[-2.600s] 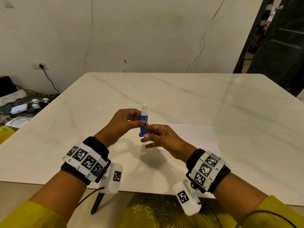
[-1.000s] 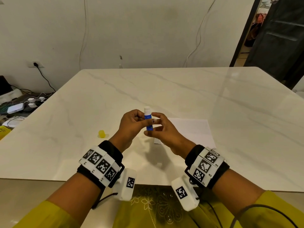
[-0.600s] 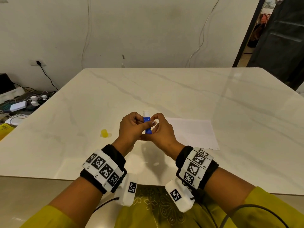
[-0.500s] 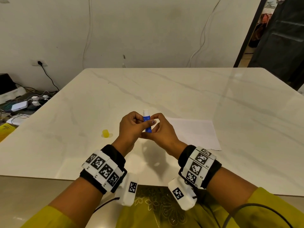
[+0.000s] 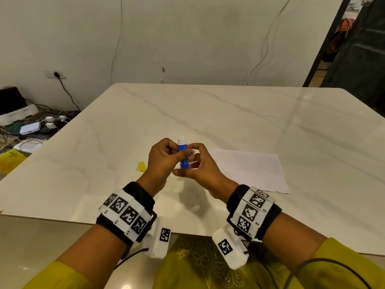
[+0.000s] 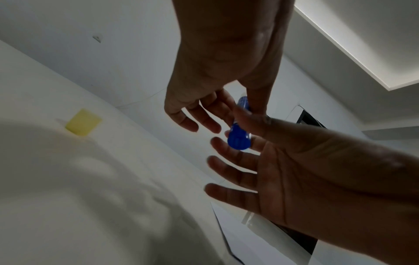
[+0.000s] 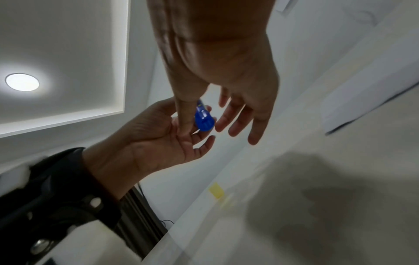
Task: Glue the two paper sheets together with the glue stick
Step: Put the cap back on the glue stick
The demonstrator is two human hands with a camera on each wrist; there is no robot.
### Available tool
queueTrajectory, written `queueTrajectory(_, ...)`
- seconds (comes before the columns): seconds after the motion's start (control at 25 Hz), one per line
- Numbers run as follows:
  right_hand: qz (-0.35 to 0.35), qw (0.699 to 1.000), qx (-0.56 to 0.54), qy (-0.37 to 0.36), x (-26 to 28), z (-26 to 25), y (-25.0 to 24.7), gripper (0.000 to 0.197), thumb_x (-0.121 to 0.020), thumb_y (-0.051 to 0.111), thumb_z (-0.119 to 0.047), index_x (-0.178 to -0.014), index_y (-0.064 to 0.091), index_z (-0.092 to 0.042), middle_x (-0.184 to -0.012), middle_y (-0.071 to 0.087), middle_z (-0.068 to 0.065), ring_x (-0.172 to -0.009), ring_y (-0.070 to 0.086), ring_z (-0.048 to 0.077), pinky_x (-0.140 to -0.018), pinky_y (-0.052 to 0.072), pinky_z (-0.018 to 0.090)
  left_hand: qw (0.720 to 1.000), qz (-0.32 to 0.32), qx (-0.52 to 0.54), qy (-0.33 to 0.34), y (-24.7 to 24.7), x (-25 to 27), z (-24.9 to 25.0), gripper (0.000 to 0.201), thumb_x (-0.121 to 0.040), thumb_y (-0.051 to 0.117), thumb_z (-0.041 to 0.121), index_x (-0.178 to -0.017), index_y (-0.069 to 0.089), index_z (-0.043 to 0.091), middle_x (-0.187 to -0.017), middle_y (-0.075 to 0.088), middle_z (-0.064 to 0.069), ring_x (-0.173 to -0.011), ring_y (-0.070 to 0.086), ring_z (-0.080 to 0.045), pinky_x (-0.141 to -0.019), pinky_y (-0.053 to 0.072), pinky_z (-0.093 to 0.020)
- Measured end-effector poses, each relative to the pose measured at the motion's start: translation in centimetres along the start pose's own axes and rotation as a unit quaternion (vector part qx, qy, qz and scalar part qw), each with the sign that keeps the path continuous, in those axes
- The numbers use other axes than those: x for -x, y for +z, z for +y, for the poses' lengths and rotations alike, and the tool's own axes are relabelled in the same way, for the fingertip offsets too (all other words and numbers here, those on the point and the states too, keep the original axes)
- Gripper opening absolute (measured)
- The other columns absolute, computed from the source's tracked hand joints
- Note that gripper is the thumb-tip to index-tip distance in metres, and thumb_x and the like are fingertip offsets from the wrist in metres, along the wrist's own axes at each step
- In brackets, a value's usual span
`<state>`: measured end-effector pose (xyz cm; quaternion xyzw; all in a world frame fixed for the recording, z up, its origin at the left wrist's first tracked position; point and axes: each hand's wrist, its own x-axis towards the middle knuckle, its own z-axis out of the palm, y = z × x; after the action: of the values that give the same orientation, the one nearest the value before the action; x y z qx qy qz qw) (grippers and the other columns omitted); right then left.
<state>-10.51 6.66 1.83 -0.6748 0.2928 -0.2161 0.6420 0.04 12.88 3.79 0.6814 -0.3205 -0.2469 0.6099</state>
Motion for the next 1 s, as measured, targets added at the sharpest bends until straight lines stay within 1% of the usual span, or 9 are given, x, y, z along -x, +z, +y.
queueTrajectory(0.08,-0.061,0.996,-0.052,0.025,-0.3,-0.3,-0.1,0.066,-0.077,0.072,-0.009,-0.131,0.037,-0.023,-0.097,0.066,0.004,-0.086,0.065,0.011,-0.081,0.050,0.023,1.000,0.005,0.006,0.000,-0.9,-0.3,-0.2,0.029,-0.070,0.077,0.008,-0.065,0.049,0.013,-0.073,0.061,-0.016,-0.072,0.063,-0.031,-0.064,0.051,-0.022)
queueTrajectory(0.2,-0.042,0.997,-0.046,0.043,-0.9,-0.3,0.3,0.067,-0.070,0.077,-0.004,-0.122,0.040,-0.023,-0.077,0.069,0.006,-0.076,0.066,0.015,-0.078,0.046,0.024,1.000,0.002,0.007,-0.008,-1.6,-0.3,-0.6,0.032,-0.068,0.078,0.009,-0.063,0.047,0.014,-0.076,0.059,-0.021,-0.081,0.061,-0.044,-0.072,0.050,-0.034)
queueTrajectory(0.32,0.019,0.999,0.006,0.038,-1.4,-0.1,2.2,0.068,-0.059,0.084,-0.008,-0.111,0.041,-0.019,-0.067,0.059,0.002,-0.067,0.057,0.016,-0.076,0.048,0.027,0.999,0.044,-0.016,-0.008,-1.9,-0.2,-1.3,0.037,-0.069,0.078,0.011,-0.063,0.042,0.014,-0.061,0.049,-0.005,-0.058,0.050,-0.019,-0.057,0.044,-0.022)
queueTrajectory(0.4,0.062,0.995,0.079,0.012,-1.8,0.2,4.0,0.060,-0.062,0.082,-0.010,-0.104,0.040,-0.018,-0.068,0.055,0.000,-0.062,0.052,0.014,-0.068,0.052,0.032,0.996,0.078,-0.037,-0.008,-2.0,-0.2,-1.7,0.038,-0.070,0.078,0.015,-0.064,0.041,0.016,-0.060,0.047,-0.001,-0.055,0.047,-0.013,-0.055,0.043,-0.022)
queueTrajectory(0.48,0.090,0.983,0.156,-0.027,-2.1,0.5,5.4,0.053,-0.068,0.078,-0.015,-0.102,0.036,-0.021,-0.070,0.054,-0.004,-0.062,0.054,0.015,-0.070,0.056,0.040,0.992,0.108,-0.063,0.005,-2.2,-0.1,-1.8,0.038,-0.070,0.078,0.018,-0.064,0.041,0.019,-0.063,0.051,0.000,-0.056,0.051,-0.012,-0.057,0.045,-0.023)
queueTrajectory(0.6,0.035,0.991,0.121,-0.035,-2.6,0.3,6.2,0.062,-0.073,0.076,-0.020,-0.119,0.035,-0.022,-0.087,0.055,-0.007,-0.077,0.055,0.009,-0.075,0.054,0.031,0.991,0.131,-0.040,0.009,-3.5,-0.5,-1.6,0.036,-0.071,0.077,0.018,-0.066,0.042,0.020,-0.066,0.052,0.001,-0.060,0.053,-0.012,-0.058,0.047,-0.021)
queueTrajectory(0.72,-0.065,0.997,-0.031,0.014,-2.9,-0.6,5.7,0.066,-0.079,0.071,-0.012,-0.132,0.032,-0.022,-0.106,0.065,0.011,-0.094,0.061,0.015,-0.077,0.045,0.019,0.993,0.121,0.012,0.010,-5.5,-1.6,-1.5,0.036,-0.072,0.076,0.011,-0.065,0.041,0.017,-0.062,0.047,0.000,-0.055,0.049,-0.009,-0.054,0.045,-0.015)
queueTrajectory(0.84,-0.037,0.998,-0.055,0.020,-3.9,-1.0,5.6,0.064,-0.073,0.074,-0.004,-0.123,0.037,-0.021,-0.083,0.069,0.009,-0.085,0.066,0.021,-0.084,0.045,0.028,0.996,0.086,0.017,0.027,-6.3,-2.4,-1.5,0.038,-0.072,0.075,0.005,-0.064,0.039,0.015,-0.060,0.044,-0.001,-0.053,0.047,-0.008,-0.048,0.042,-0.008)
queueTrajectory(1.0,0.068,0.993,0.098,-0.021,-5.2,-1.5,7.3,0.060,-0.062,0.080,-0.017,-0.104,0.037,-0.025,-0.064,0.062,-0.005,-0.077,0.066,0.023,-0.086,0.049,0.045,0.991,0.122,-0.014,0.042,-5.7,-2.8,-1.5,0.040,-0.072,0.076,0.010,-0.065,0.038,0.019,-0.061,0.046,0.001,-0.055,0.045,-0.010,-0.050,0.042,-0.011)
